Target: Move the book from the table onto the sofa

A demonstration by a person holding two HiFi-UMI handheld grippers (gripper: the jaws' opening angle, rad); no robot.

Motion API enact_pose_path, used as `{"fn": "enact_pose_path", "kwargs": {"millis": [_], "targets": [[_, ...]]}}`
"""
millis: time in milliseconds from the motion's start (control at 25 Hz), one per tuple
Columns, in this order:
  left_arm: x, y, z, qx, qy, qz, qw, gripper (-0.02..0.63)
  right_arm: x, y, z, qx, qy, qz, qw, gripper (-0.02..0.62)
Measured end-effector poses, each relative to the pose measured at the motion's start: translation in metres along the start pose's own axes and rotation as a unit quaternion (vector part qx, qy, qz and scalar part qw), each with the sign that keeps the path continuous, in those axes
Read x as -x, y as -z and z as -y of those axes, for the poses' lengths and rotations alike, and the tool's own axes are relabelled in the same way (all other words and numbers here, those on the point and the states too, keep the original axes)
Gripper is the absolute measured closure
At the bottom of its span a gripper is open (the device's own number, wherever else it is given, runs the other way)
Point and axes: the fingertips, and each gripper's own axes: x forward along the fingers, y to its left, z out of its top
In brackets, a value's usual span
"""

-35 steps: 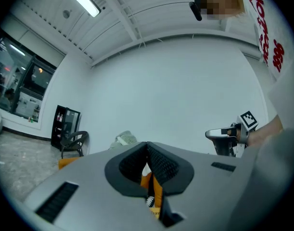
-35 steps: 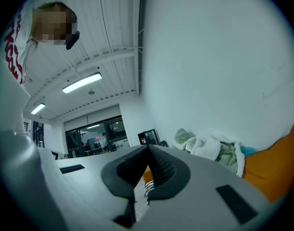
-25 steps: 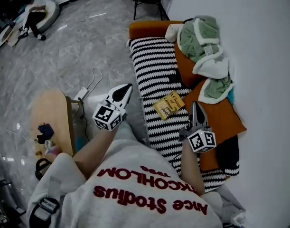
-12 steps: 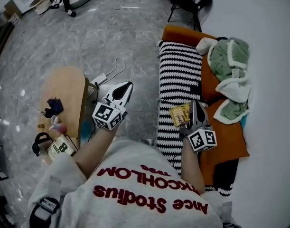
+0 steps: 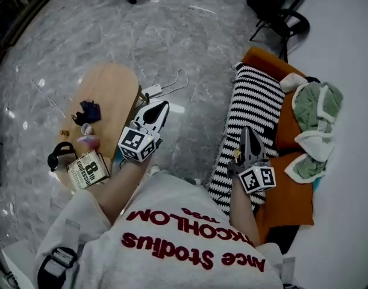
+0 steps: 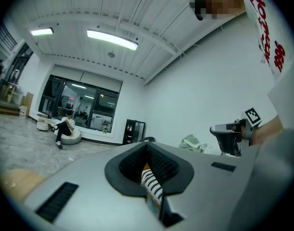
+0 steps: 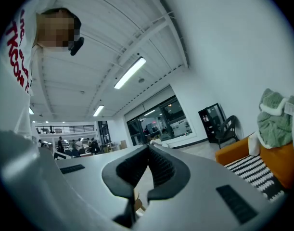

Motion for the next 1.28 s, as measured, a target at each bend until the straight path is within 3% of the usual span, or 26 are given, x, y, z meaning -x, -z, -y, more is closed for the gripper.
{"fn": "enact_pose_path", "kwargs": {"millis": [600, 1000, 1280], "targets": [[0.131, -0.015, -0.134, 0.014, -0.13, 0.032, 0.9909, 0.589, -0.11, 0.044, -0.149, -0.005, -0.141, -0.031, 0.99, 0.569], [0.232, -0.011, -0.21, 0.027, -0.22, 0.051, 0.9737, 0.589, -0.164, 0.09, -0.254, -0.012, -0.232, -0.064, 0.97, 0.569], [0.305, -0.005, -0.244, 0.032, -0.293, 0.067, 0.9533, 0.589, -0.197, 0.122, -0.323, -0.007, -0.305, -0.096, 0.947, 0.569]]}}
